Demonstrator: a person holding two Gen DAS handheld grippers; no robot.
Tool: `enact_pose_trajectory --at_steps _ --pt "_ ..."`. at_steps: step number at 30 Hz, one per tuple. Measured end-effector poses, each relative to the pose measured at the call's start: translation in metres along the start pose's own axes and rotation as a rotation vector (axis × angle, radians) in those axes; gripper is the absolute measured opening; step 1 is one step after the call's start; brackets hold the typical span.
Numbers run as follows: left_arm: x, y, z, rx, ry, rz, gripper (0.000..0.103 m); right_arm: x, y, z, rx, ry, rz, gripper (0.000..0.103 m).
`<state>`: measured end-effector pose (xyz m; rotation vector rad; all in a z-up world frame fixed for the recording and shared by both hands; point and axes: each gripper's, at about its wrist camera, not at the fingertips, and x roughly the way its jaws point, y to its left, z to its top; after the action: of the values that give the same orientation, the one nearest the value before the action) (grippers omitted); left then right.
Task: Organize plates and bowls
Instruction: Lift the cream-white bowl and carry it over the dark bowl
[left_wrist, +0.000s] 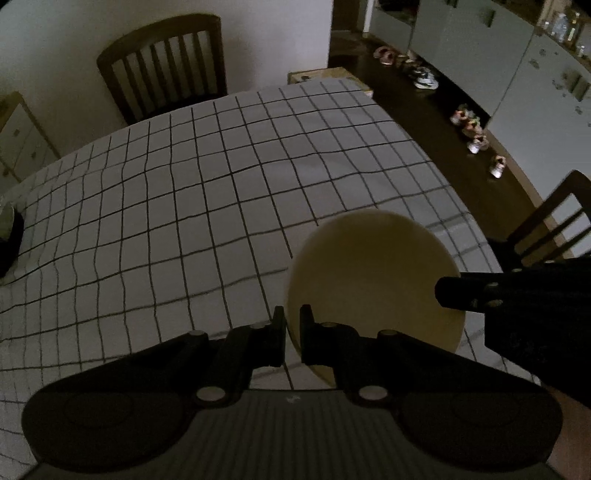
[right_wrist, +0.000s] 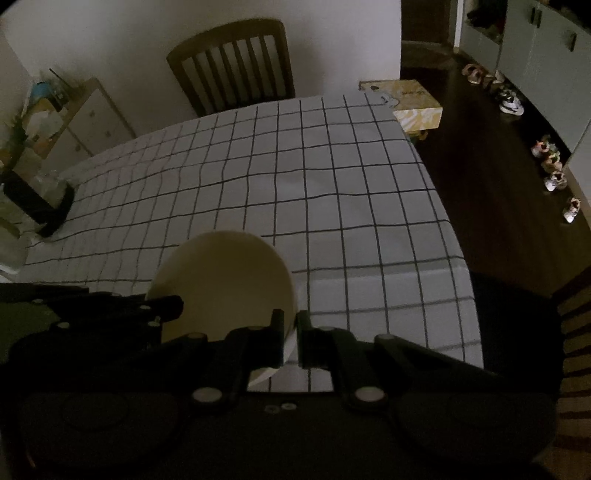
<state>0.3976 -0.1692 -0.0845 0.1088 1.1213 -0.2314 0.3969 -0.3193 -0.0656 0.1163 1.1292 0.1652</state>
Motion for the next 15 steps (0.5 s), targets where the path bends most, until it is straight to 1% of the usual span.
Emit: enact_pose_trajectory --at_steps 9,15 --pt "-0.054 -0.002 -0.036 0.073 -0.013 -0.031 0.006 -0.054 0.02 -0.038 0.026 -0.034 -0.017 0.008" --pt "-0.084 -0.003 -0.061 0.121 -0.021 -0.054 0.007 -0.082 0.031 -0.064 0.057 -0.054 -0.025 0.008"
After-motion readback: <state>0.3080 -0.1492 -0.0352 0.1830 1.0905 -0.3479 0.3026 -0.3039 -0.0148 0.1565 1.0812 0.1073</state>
